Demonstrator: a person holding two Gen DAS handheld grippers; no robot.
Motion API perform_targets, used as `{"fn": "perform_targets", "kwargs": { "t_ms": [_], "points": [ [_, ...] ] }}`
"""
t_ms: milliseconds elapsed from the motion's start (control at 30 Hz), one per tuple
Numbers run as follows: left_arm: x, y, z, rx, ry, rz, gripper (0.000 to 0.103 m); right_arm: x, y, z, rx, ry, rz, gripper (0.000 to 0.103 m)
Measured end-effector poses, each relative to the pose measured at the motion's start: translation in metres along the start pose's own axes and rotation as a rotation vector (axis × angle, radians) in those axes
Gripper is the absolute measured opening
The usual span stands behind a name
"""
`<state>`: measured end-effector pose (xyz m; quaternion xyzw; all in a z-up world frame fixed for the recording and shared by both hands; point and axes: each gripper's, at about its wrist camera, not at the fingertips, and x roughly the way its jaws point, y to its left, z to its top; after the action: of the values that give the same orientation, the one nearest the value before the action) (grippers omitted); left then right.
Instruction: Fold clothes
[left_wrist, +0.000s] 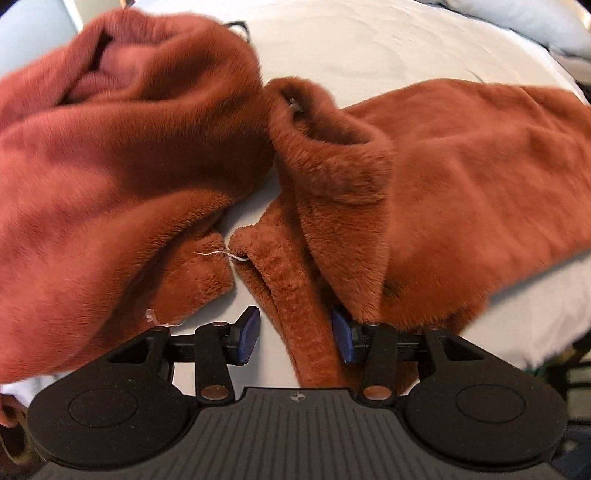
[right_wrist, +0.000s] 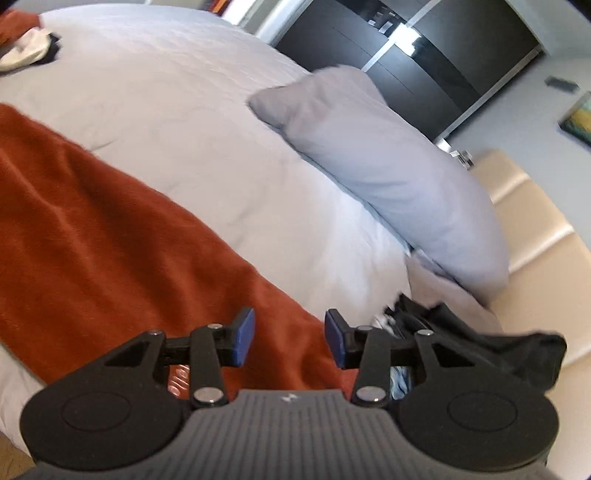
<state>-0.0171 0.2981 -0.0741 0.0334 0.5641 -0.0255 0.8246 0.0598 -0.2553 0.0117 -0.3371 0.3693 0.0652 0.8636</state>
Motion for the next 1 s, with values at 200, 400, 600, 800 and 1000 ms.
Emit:
{"fn": "perform_targets", "kwargs": {
  "t_ms": [200,400,600,800,1000],
  "points": [
    [-0.002,0.001,0.004,-0.056,-0.063,-0.013,0.013,0.004,0.009,0.013,-0.018,0.002,0.011,0.046],
    [-0.051,0.009,0.008,-0.087,-0.216,0.077,0.009,0.004,0.013,0.012,-0.017,0.031,0.012,0.046],
    [-0.042,0.031,0.020,-0.119,-0.181,0.222,0.009,0.016,0.016,0.006,-0.011,0.077,0.033,0.046],
    [-0.020,0.027,0.025,-0.114,-0.127,0.228,0.017,0.018,0.025,0.001,-0.052,0.099,0.036,0.049],
    [-0.068,0.019,0.019,-0.184,-0.265,0.166,0.050,0.019,0.023,-0.004,-0.056,0.104,0.037,0.052]
  ]
}}
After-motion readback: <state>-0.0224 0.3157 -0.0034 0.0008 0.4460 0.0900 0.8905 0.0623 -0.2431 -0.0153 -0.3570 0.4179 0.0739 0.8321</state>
